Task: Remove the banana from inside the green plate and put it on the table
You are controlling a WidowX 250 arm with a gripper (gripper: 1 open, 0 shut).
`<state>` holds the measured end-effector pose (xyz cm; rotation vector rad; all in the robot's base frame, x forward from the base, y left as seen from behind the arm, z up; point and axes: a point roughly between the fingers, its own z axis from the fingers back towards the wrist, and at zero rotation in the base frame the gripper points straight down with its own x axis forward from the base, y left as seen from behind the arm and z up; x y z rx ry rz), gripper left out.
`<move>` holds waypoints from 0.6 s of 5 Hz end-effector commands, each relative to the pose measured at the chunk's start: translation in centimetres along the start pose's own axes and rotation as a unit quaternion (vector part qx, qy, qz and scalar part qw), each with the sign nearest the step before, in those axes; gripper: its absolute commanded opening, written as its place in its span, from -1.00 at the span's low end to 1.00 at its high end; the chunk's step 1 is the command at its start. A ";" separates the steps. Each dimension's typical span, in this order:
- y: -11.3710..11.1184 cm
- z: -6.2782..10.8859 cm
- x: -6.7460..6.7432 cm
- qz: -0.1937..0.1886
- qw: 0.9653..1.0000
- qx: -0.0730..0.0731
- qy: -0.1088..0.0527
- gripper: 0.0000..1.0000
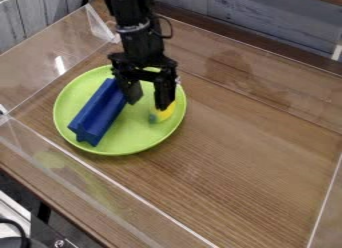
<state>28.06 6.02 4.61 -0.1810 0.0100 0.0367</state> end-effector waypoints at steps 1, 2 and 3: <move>-0.3 0.1 0.6 -0.002 1.000 0.005 -0.019 1.00; -0.4 -0.6 0.9 0.001 1.000 0.006 -0.023 1.00; -0.4 -1.3 1.3 0.006 1.000 0.009 -0.027 1.00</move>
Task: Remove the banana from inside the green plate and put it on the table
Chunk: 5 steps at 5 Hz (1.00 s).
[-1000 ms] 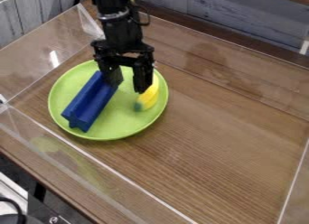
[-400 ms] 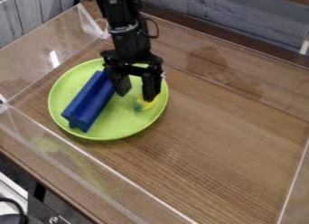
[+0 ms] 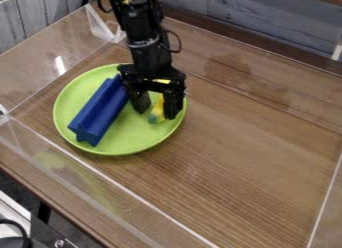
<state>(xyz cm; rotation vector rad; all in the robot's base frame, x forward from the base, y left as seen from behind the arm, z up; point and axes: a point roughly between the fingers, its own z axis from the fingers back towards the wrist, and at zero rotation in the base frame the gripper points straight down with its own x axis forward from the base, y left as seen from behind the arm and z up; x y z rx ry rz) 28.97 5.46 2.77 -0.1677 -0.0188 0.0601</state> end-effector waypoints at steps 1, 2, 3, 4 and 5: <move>-0.2 0.0 0.6 -0.001 1.000 0.003 -0.014 -1.00; -0.6 0.2 0.8 -0.003 1.000 0.006 -0.015 -1.00; -1.0 0.7 0.9 -0.007 1.000 0.007 -0.018 -1.00; -1.4 1.1 1.0 -0.011 1.000 0.008 -0.021 -1.00; -1.8 1.5 1.0 -0.014 1.000 0.010 -0.023 -1.00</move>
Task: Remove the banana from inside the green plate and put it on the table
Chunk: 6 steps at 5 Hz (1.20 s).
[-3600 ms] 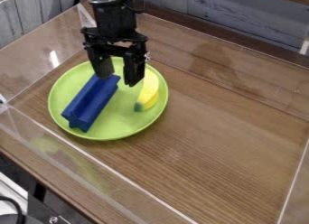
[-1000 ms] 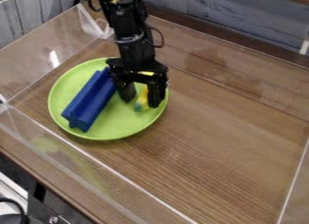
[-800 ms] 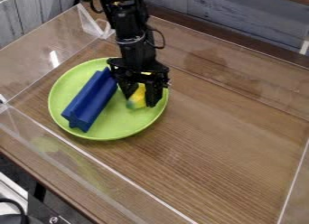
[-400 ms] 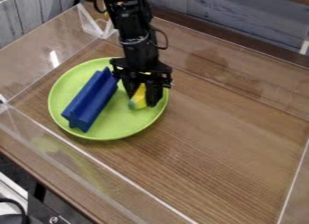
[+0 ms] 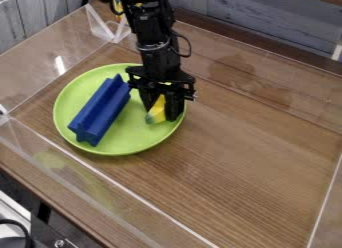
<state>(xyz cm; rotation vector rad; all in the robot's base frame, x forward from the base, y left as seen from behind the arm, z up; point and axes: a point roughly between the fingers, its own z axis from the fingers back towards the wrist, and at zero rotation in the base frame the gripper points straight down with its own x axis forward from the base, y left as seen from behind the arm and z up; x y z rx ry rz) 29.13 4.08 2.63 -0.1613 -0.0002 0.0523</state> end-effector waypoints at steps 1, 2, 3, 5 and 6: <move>-0.6 2.3 1.1 -0.014 0.999 0.008 -0.035 -1.00; -0.8 2.7 1.2 -0.017 0.999 0.010 -0.038 -1.00; -1.0 3.2 1.4 -0.018 0.999 0.012 -0.042 -1.00; -1.4 4.2 1.5 -0.020 0.999 0.018 -0.045 -1.00; -1.9 5.2 1.2 -0.025 0.998 0.024 -0.046 -1.00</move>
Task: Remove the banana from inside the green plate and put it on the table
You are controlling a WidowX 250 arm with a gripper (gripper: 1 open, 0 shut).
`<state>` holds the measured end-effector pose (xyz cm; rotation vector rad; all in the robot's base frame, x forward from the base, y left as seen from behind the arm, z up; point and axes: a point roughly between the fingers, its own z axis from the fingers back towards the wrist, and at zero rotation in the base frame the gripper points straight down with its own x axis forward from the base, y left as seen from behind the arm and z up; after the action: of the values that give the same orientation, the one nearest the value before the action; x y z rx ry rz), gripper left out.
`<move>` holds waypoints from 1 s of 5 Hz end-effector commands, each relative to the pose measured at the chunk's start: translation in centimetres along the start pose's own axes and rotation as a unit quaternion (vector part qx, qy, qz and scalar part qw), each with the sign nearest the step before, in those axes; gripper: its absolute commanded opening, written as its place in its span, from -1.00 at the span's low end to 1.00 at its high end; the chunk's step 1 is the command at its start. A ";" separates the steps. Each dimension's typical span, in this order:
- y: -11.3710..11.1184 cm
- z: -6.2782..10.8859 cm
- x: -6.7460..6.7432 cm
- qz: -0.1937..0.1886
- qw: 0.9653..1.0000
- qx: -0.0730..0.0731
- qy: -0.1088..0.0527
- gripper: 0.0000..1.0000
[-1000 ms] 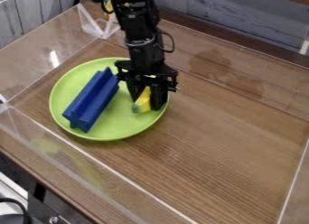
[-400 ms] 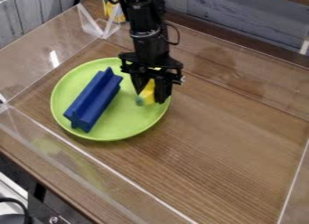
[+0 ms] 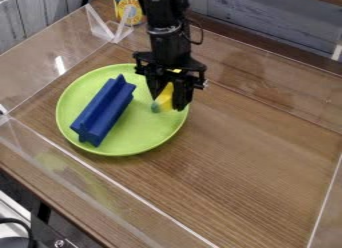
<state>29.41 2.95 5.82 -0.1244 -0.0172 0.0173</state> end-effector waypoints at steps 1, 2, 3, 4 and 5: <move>-0.9 3.2 0.8 -0.010 0.999 0.012 -0.040 -1.00; -1.9 3.8 0.2 -0.018 0.999 0.015 -0.040 -1.00; -3.4 4.1 -1.0 -0.032 0.999 0.015 -0.035 -1.00; -4.7 4.3 -2.0 -0.043 0.999 0.012 -0.030 -1.00; -5.8 4.2 -3.1 -0.054 0.998 0.009 -0.024 -1.00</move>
<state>26.02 -2.36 9.43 -0.1057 -0.0234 -0.0928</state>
